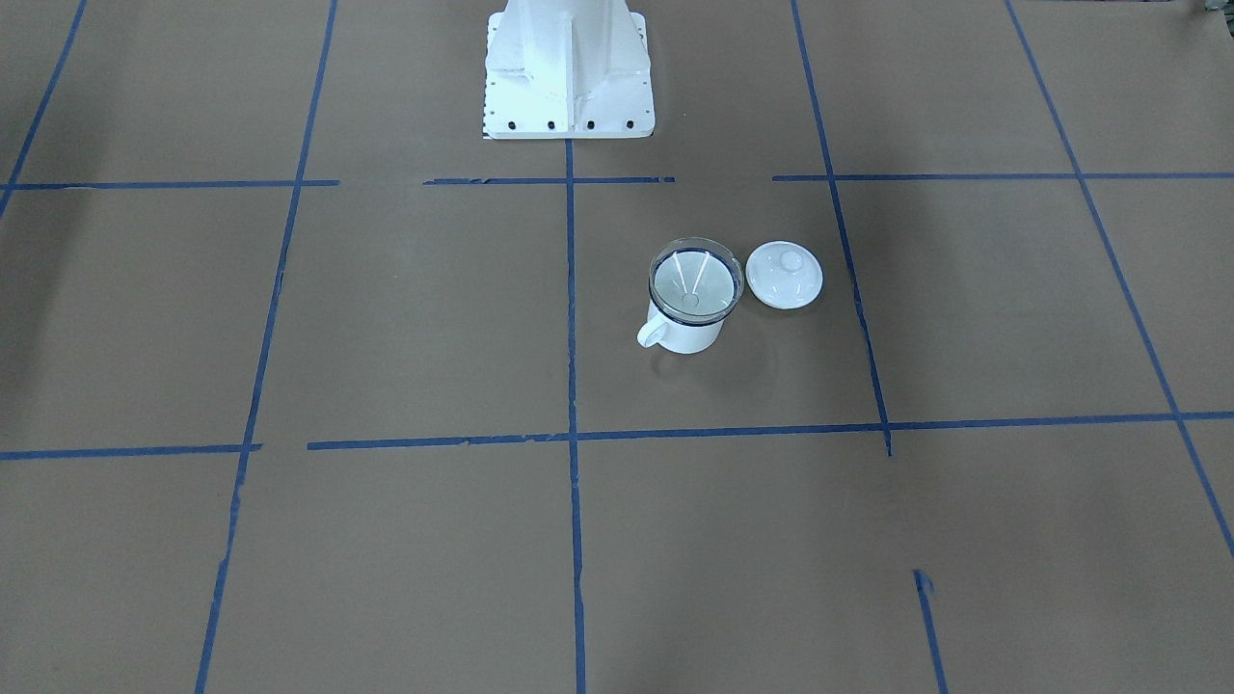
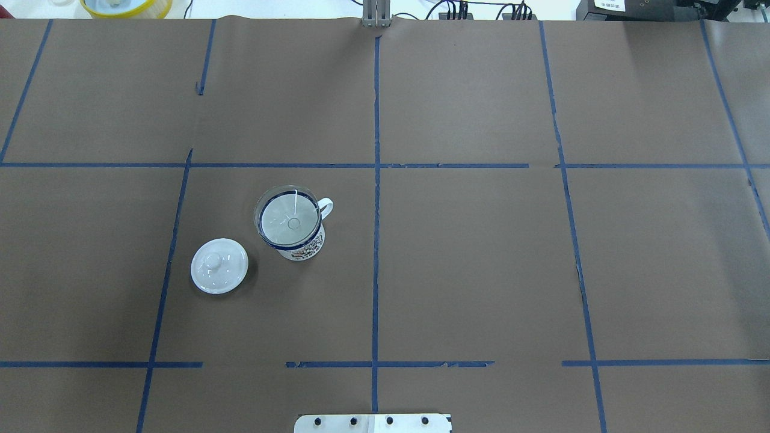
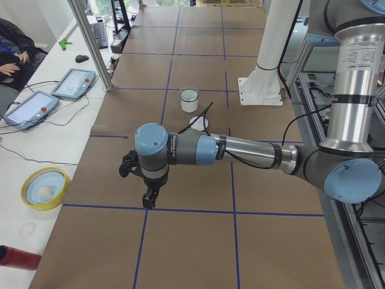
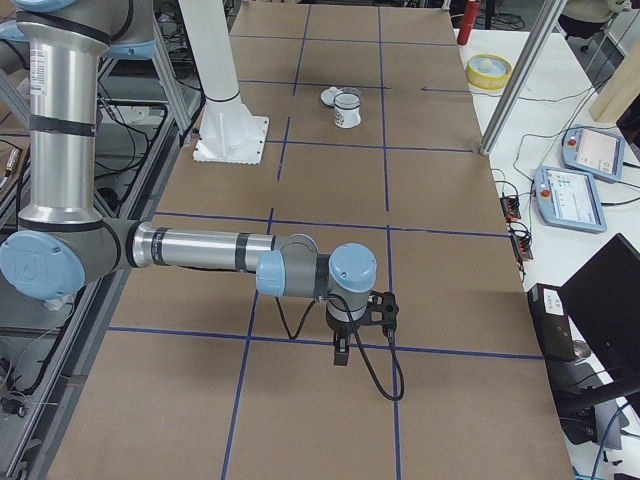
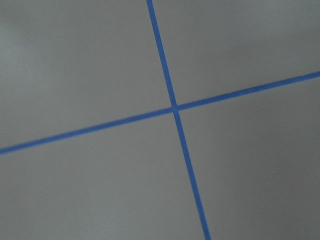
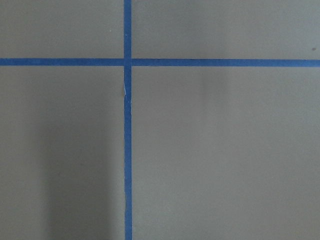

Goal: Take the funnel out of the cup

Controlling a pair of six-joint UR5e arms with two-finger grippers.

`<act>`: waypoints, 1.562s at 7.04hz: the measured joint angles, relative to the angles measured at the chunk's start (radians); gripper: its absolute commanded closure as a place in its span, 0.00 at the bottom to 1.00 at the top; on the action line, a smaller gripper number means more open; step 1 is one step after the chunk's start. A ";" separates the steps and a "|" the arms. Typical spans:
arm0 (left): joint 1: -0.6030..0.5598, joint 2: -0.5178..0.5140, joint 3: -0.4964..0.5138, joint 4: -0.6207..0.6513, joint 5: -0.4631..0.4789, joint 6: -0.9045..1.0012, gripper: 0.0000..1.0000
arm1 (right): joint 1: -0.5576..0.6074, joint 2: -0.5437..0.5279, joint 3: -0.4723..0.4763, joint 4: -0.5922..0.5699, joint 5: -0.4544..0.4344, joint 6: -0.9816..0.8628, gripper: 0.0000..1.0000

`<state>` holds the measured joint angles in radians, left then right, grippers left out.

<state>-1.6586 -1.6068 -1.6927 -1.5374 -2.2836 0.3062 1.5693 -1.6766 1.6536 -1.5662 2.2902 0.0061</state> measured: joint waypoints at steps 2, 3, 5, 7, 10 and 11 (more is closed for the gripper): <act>0.001 -0.008 0.009 -0.256 0.068 -0.009 0.00 | 0.000 0.000 0.000 0.000 0.000 0.000 0.00; 0.001 -0.013 0.003 -0.332 0.064 -0.072 0.00 | 0.000 0.000 0.000 0.000 0.000 0.000 0.00; 0.010 -0.043 -0.038 -0.377 -0.046 -0.447 0.00 | 0.000 0.000 0.000 0.000 0.000 0.000 0.00; 0.110 -0.103 -0.113 -0.377 -0.092 -0.716 0.00 | 0.000 0.000 0.000 0.000 0.000 0.000 0.00; 0.388 -0.313 -0.146 -0.266 -0.087 -1.054 0.00 | 0.000 0.000 0.000 0.000 0.000 0.000 0.00; 0.485 -0.411 -0.149 -0.166 -0.052 -1.170 0.00 | 0.000 0.000 0.000 0.000 0.000 0.000 0.00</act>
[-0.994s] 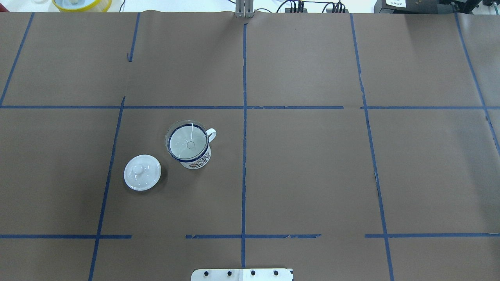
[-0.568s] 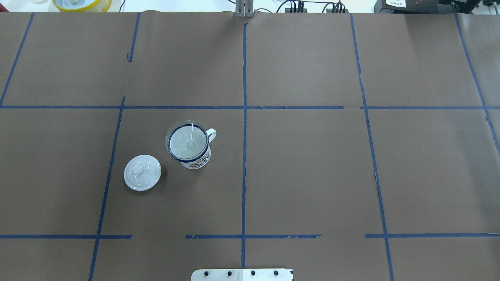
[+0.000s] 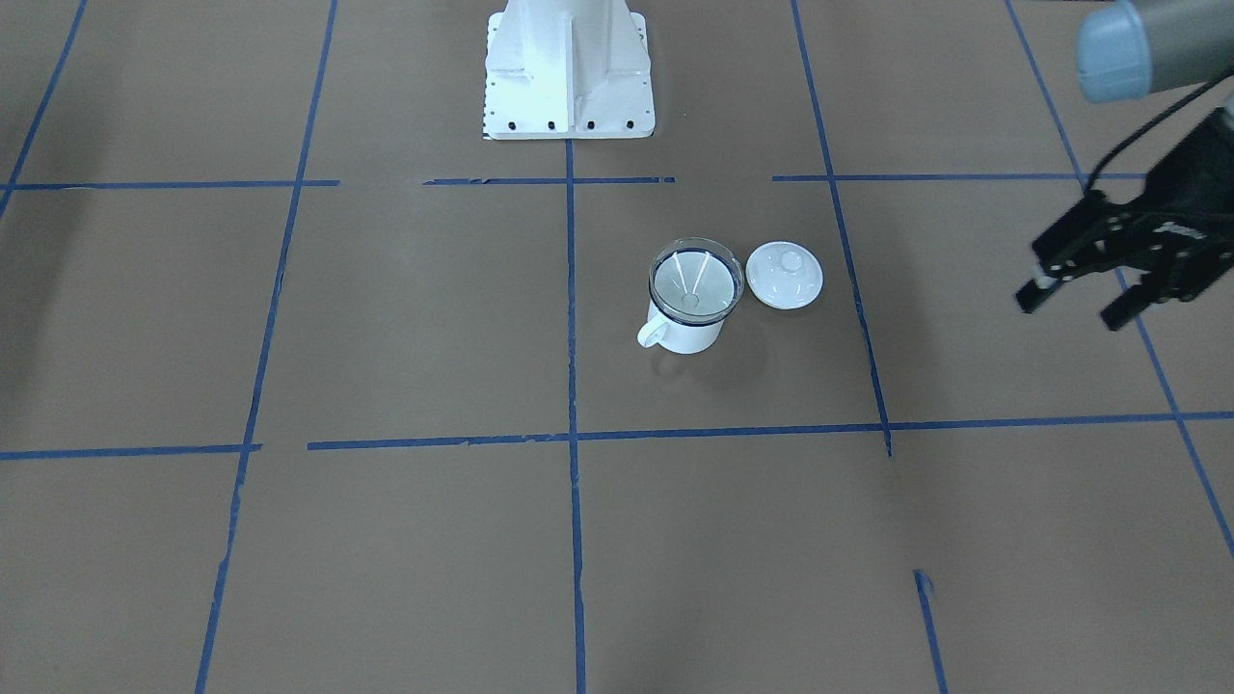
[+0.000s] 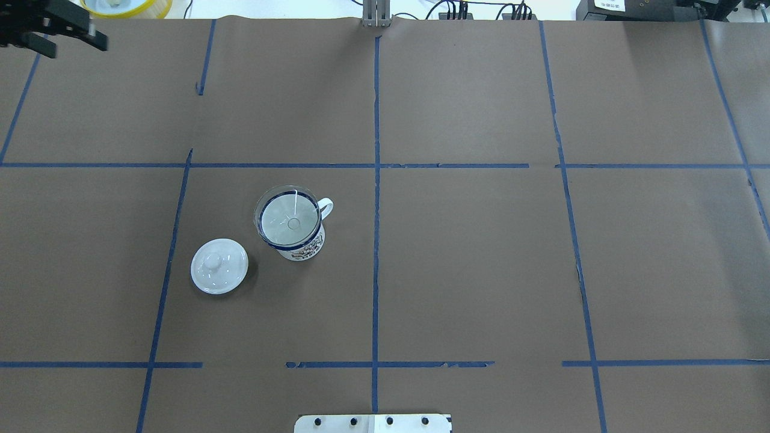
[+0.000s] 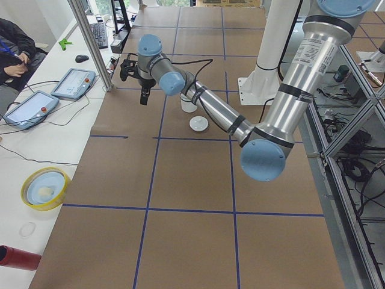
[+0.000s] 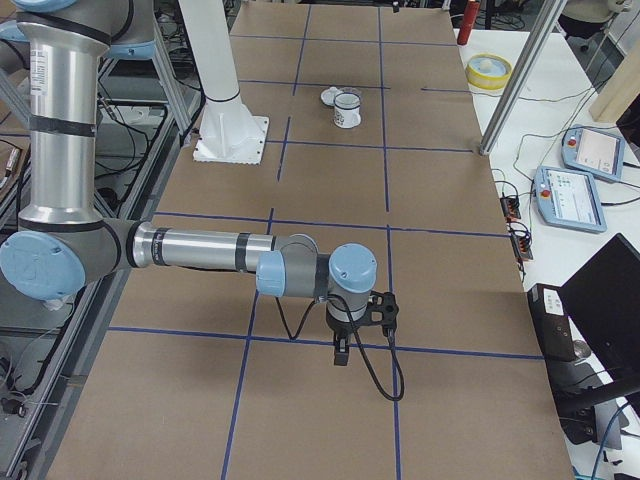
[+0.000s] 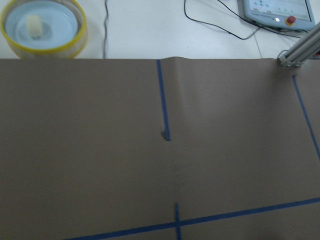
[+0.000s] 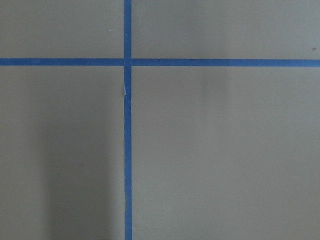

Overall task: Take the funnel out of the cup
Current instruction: 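Move the left gripper over the mug and grasp the glass funnel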

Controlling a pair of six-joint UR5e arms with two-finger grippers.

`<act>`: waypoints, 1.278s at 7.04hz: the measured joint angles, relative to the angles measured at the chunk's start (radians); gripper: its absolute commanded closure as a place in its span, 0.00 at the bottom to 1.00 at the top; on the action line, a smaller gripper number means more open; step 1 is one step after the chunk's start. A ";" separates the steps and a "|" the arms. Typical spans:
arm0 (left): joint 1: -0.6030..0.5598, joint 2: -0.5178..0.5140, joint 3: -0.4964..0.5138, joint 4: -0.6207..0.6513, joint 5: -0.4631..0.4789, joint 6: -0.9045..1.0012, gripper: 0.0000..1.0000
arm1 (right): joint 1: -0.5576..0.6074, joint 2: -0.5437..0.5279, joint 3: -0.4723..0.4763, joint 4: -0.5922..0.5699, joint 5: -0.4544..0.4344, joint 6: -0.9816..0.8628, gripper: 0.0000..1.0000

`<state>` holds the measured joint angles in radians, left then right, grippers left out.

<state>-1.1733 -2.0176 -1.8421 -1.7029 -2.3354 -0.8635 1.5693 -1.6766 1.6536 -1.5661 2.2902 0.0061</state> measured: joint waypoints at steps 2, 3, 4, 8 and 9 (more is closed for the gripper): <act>0.198 -0.152 0.018 0.111 0.122 -0.228 0.00 | 0.000 0.000 0.000 0.000 0.000 0.000 0.00; 0.269 -0.212 0.050 0.139 0.153 -0.292 0.00 | 0.000 0.000 0.000 0.000 0.000 0.000 0.00; 0.328 -0.270 0.098 0.167 0.183 -0.336 0.00 | 0.000 0.000 0.000 0.000 0.000 0.000 0.00; 0.517 -0.326 0.217 0.194 0.317 -0.423 0.01 | 0.000 0.000 0.000 0.000 0.000 0.000 0.00; 0.532 -0.324 0.223 0.198 0.318 -0.424 0.01 | 0.000 0.000 0.000 0.000 0.000 0.000 0.00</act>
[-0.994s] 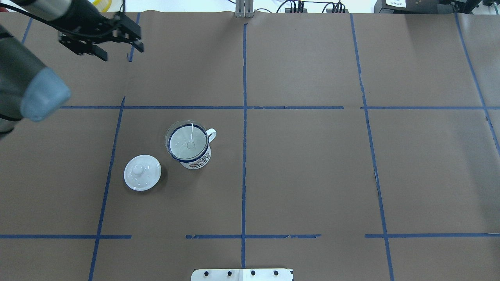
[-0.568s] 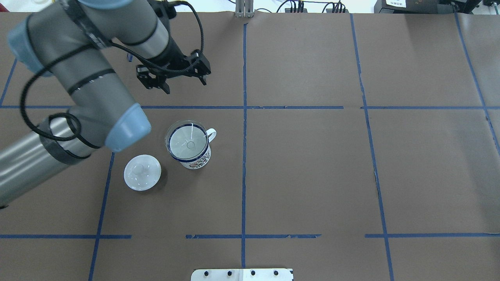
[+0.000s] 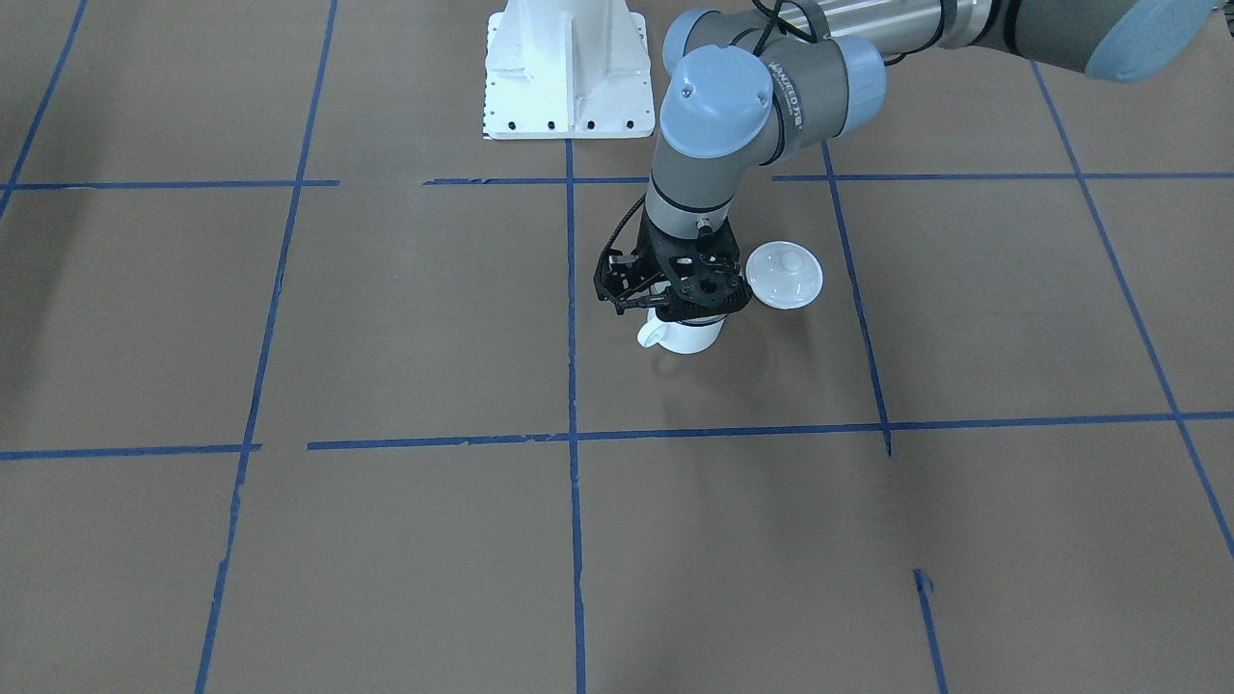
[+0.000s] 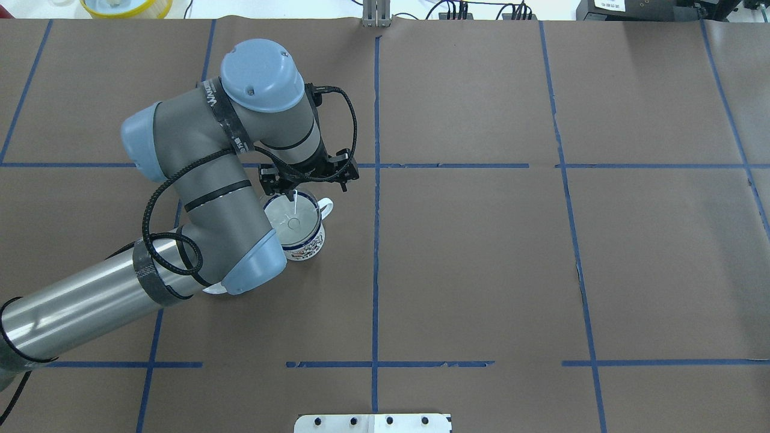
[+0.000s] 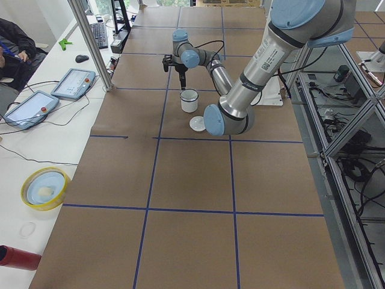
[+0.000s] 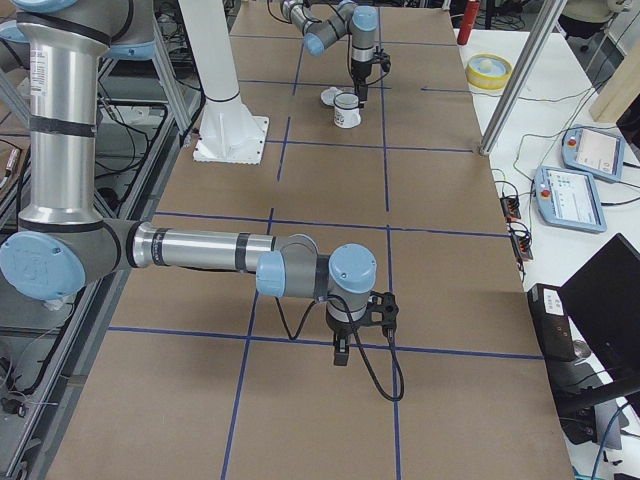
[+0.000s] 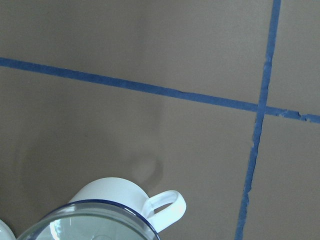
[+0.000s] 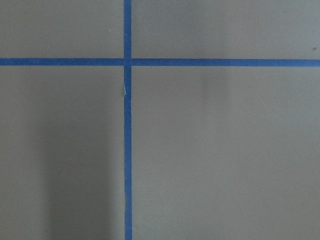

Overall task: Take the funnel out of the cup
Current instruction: 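Move the left gripper over the mug and grasp the glass funnel, then lift the funnel out of the mug with the left gripper, carry it farther away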

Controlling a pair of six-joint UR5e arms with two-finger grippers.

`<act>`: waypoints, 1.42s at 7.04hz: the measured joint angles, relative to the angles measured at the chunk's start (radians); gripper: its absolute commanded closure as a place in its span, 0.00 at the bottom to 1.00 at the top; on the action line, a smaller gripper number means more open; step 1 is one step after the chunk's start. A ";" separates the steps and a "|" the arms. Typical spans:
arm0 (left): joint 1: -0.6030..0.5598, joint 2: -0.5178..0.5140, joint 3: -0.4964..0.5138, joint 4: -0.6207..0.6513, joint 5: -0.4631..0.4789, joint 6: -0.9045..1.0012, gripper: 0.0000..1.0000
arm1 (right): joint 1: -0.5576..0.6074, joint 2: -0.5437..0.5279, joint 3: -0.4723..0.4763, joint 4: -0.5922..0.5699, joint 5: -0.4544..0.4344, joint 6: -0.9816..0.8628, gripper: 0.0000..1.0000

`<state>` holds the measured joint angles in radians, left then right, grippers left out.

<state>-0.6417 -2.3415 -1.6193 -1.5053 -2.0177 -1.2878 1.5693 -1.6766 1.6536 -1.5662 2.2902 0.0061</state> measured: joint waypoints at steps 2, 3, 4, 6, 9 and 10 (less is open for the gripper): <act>0.017 0.003 -0.002 0.023 -0.005 -0.010 0.47 | 0.000 0.000 0.000 0.000 0.000 0.000 0.00; 0.022 0.003 -0.006 0.033 -0.006 -0.021 0.63 | 0.000 0.000 0.000 0.000 0.000 0.000 0.00; 0.024 0.003 -0.010 0.038 -0.006 -0.029 0.92 | 0.000 0.000 0.000 0.000 0.000 0.000 0.00; 0.025 0.003 -0.024 0.081 -0.003 -0.034 1.00 | 0.000 0.000 0.000 0.000 0.000 0.000 0.00; 0.023 0.002 -0.114 0.184 0.002 -0.033 1.00 | 0.000 0.000 0.000 0.000 0.000 0.000 0.00; 0.016 -0.001 -0.172 0.224 0.002 -0.032 1.00 | 0.000 0.000 0.000 0.000 0.000 0.000 0.00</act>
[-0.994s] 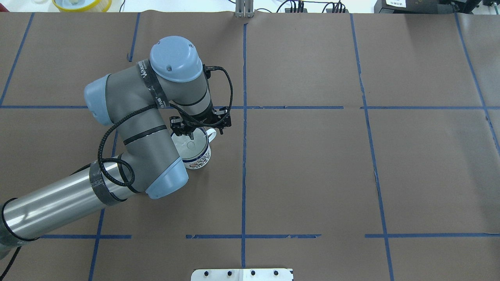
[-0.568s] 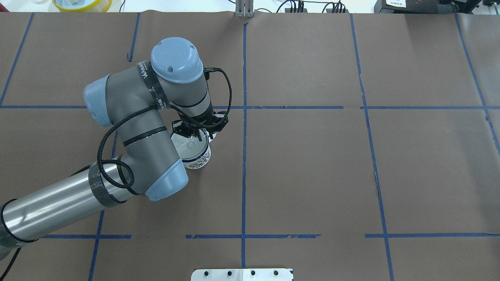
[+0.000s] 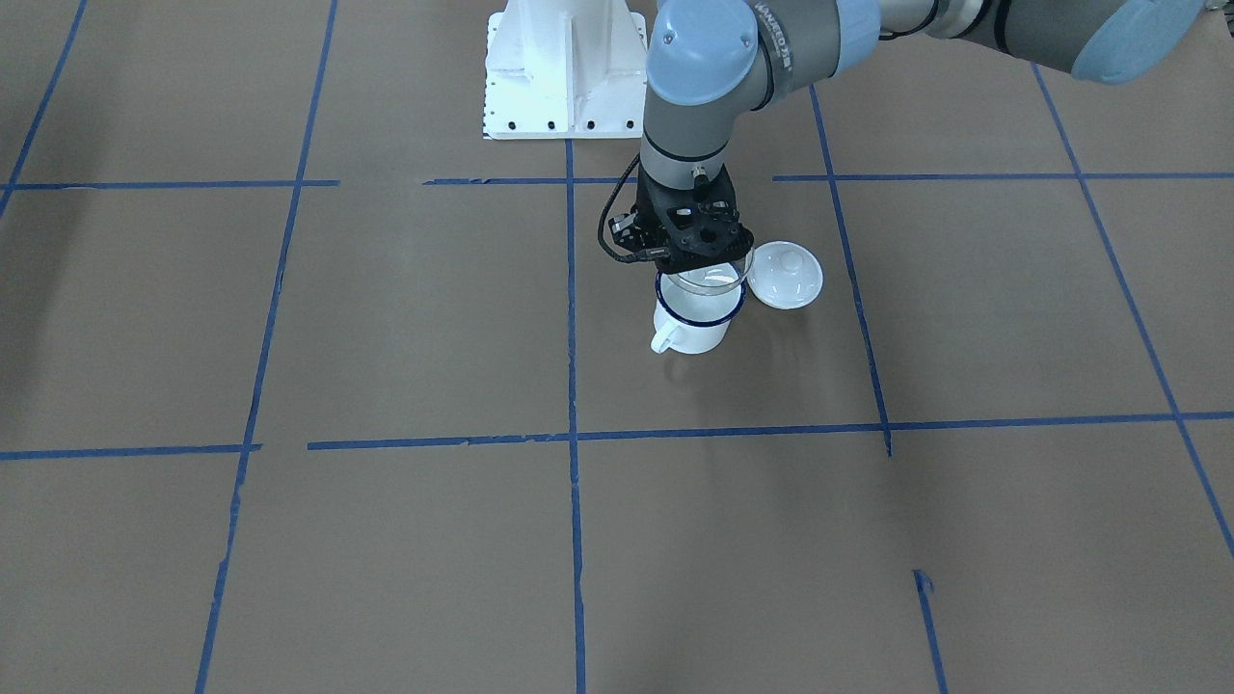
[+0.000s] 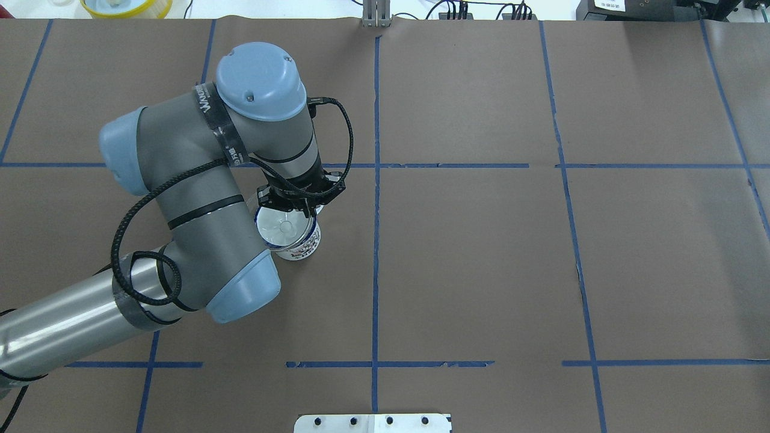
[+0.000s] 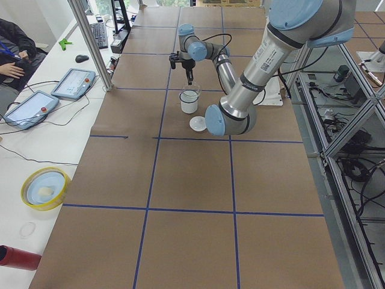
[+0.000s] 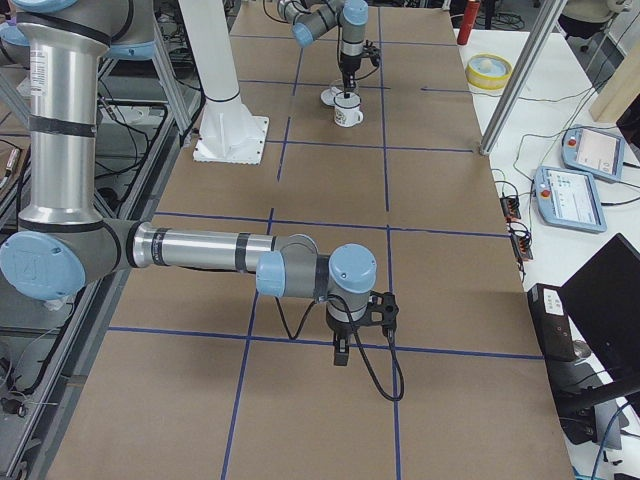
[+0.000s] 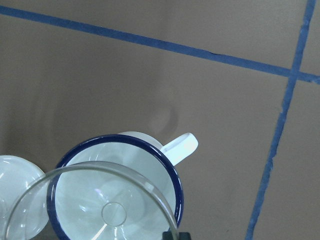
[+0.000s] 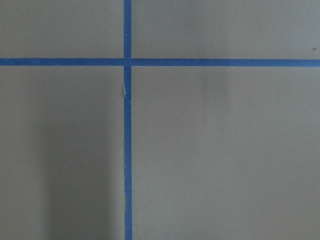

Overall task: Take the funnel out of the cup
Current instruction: 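Lift the funnel out of the mug with the left gripper, carry it farther away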

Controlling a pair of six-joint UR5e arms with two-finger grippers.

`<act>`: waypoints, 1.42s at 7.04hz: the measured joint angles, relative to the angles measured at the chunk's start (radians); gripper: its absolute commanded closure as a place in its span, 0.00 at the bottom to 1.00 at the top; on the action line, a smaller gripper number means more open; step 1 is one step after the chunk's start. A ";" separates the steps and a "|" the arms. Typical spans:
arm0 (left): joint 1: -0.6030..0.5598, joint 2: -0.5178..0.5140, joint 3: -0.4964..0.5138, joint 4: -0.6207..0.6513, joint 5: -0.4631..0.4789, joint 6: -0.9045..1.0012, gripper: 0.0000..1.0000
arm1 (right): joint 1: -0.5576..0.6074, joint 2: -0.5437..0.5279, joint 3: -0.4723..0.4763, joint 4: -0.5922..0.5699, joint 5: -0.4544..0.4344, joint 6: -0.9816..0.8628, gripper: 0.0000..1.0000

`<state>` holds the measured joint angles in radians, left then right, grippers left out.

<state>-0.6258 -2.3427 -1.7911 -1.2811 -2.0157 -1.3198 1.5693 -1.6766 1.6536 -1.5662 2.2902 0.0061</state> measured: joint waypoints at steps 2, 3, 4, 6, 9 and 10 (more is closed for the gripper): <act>-0.088 -0.025 -0.125 0.108 0.001 -0.013 1.00 | 0.000 0.000 0.000 0.000 0.000 0.000 0.00; -0.151 -0.039 -0.156 0.125 0.030 -0.090 1.00 | 0.000 0.000 0.000 0.000 0.000 0.000 0.00; -0.191 -0.036 -0.160 0.065 0.105 -0.240 1.00 | 0.000 0.000 0.000 0.000 0.000 0.000 0.00; -0.253 0.012 -0.073 -0.266 0.276 -0.573 1.00 | 0.000 0.000 0.000 0.000 0.000 0.000 0.00; -0.292 0.040 0.264 -0.729 0.458 -0.854 1.00 | 0.000 0.000 0.000 0.000 0.000 0.000 0.00; -0.284 0.056 0.401 -0.898 0.524 -0.894 1.00 | 0.000 0.000 0.000 0.000 0.000 0.000 0.00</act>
<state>-0.9101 -2.2863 -1.3898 -2.1789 -1.4914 -2.2141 1.5693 -1.6767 1.6536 -1.5662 2.2902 0.0061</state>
